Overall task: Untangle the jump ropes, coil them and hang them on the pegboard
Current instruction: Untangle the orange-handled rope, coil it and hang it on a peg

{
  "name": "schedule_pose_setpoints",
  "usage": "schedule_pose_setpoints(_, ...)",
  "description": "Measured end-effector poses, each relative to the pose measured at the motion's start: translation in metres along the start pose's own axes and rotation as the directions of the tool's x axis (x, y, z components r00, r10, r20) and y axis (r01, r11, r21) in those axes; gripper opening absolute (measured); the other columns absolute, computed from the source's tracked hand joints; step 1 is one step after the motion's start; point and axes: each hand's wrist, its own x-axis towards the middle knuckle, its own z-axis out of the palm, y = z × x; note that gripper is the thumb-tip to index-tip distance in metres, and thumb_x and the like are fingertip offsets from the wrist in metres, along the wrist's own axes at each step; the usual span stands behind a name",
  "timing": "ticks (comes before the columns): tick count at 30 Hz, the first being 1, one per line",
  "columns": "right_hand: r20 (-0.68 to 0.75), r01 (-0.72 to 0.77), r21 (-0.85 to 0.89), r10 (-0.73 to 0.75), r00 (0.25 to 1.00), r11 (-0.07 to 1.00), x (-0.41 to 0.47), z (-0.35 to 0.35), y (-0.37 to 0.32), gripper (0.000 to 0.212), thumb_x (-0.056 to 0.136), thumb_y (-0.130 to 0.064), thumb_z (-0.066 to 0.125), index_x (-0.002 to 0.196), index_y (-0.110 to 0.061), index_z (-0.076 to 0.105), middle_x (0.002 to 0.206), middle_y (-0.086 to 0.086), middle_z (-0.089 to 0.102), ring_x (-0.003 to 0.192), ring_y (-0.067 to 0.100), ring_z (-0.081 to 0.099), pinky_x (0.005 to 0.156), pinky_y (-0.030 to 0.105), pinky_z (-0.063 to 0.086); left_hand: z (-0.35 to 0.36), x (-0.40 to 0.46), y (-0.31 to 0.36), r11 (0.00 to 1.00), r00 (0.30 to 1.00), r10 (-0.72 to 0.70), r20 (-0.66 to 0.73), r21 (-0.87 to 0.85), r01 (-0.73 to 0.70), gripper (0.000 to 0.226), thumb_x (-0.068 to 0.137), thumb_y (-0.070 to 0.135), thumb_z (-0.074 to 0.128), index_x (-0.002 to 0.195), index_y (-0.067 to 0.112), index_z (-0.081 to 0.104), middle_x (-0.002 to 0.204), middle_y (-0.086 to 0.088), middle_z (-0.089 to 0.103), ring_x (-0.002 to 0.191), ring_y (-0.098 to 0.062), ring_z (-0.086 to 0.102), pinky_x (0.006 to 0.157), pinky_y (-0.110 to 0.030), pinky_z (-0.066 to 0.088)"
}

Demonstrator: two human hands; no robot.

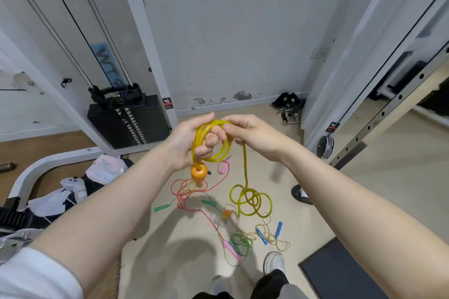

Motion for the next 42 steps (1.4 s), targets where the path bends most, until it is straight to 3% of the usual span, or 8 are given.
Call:
schedule_pose_setpoints(4,-0.068,-0.035,0.082,0.041,0.997,0.996,0.003,-0.009,0.003,0.019,0.097,-0.008,0.045,0.088,-0.014,0.061,0.065,-0.004,0.044,0.051,-0.001,0.037,0.053,0.017,0.026,0.004,0.006,0.000,0.993,0.981,0.102,-0.164,-0.040,-0.110,0.037,0.097,0.033,0.042,0.070,0.009,0.049,0.041,0.004,0.043,0.026,-0.005,0.030,0.031,-0.014,0.022)
schedule_pose_setpoints(11,0.170,-0.113,0.383,0.051,0.984,0.917,0.012,-0.020,0.007,0.039,0.062,-0.028,0.056,0.092,-0.002,0.051,0.078,0.012,0.055,0.070,0.021,0.053,0.075,0.036,0.035,0.027,-0.001,-0.011,0.929,0.938,0.345,0.027,0.136,-0.345,0.036,0.089,0.037,0.041,0.065,0.011,0.039,0.047,0.006,0.032,0.052,-0.013,0.042,0.055,-0.022,0.035)
schedule_pose_setpoints(16,0.091,-0.045,0.389,0.010,0.996,0.920,0.018,-0.035,0.007,0.022,0.080,-0.032,0.056,0.081,-0.010,0.055,0.069,0.005,0.051,0.061,0.018,0.048,0.066,0.031,0.038,0.035,-0.002,0.006,0.915,0.905,0.404,-0.133,0.053,-0.400,0.043,0.097,0.038,0.036,0.060,0.018,0.044,0.061,0.001,0.062,0.031,-0.002,0.029,0.037,-0.016,0.010)
schedule_pose_setpoints(26,0.139,-0.258,-0.544,0.389,0.911,0.798,-0.002,-0.025,0.058,0.040,0.101,-0.034,0.036,0.108,-0.003,0.060,0.073,0.013,0.054,0.068,0.026,0.053,0.065,0.031,0.042,-0.006,0.009,0.016,0.786,0.894,0.401,-0.200,-0.427,-0.448,0.062,0.082,0.025,0.049,0.134,-0.004,0.034,0.130,-0.018,0.053,0.055,-0.002,0.061,0.048,-0.008,0.047)
schedule_pose_setpoints(29,0.286,-0.041,-0.759,0.390,0.875,0.650,-0.004,-0.002,0.034,0.036,0.101,-0.032,0.035,0.119,-0.004,0.048,0.112,0.021,0.059,0.103,0.033,0.055,0.080,0.031,0.038,-0.008,0.028,0.003,0.830,0.881,0.362,-0.306,-0.324,-0.454,0.024,0.093,0.015,0.048,0.113,0.003,0.049,0.137,-0.013,0.048,0.077,-0.014,0.070,0.066,-0.016,0.056)
schedule_pose_setpoints(33,0.376,0.152,-0.796,0.282,0.882,0.586,-0.006,0.004,0.002,0.024,0.092,-0.024,0.051,0.099,-0.002,0.059,0.094,0.018,0.065,0.089,0.032,0.058,0.070,0.032,0.039,-0.010,0.044,-0.018,0.957,0.885,0.279,-0.371,0.036,-0.287,0.042,0.098,0.009,0.041,0.138,-0.003,0.032,0.152,-0.006,0.028,0.111,-0.028,0.057,0.080,-0.020,0.051)
schedule_pose_setpoints(38,0.294,0.136,-0.654,0.085,0.952,0.745,0.003,-0.030,-0.033,0.017,0.085,-0.018,0.065,0.078,-0.004,0.070,0.043,-0.007,0.049,0.039,0.006,0.048,0.050,0.019,0.036,0.015,0.037,-0.024,0.821,0.922,0.271,-0.276,0.567,-0.072,0.050,0.102,0.034,0.026,0.123,-0.005,0.050,0.097,-0.006,0.064,0.065,-0.003,0.060,0.057,-0.007,0.047)
schedule_pose_setpoints(42,-0.025,0.024,-0.335,-0.035,0.999,0.942,0.012,-0.055,-0.026,0.019,0.076,-0.013,0.076,0.064,-0.018,0.061,0.053,-0.003,0.051,0.042,0.004,0.041,0.046,0.017,0.034,0.039,0.022,-0.007,0.725,0.958,0.286,0.009,0.652,-0.222,0.062,0.093,0.057,0.010,0.094,0.026,0.064,0.056,0.001,0.068,0.034,-0.008,0.042,0.046,-0.018,0.037)
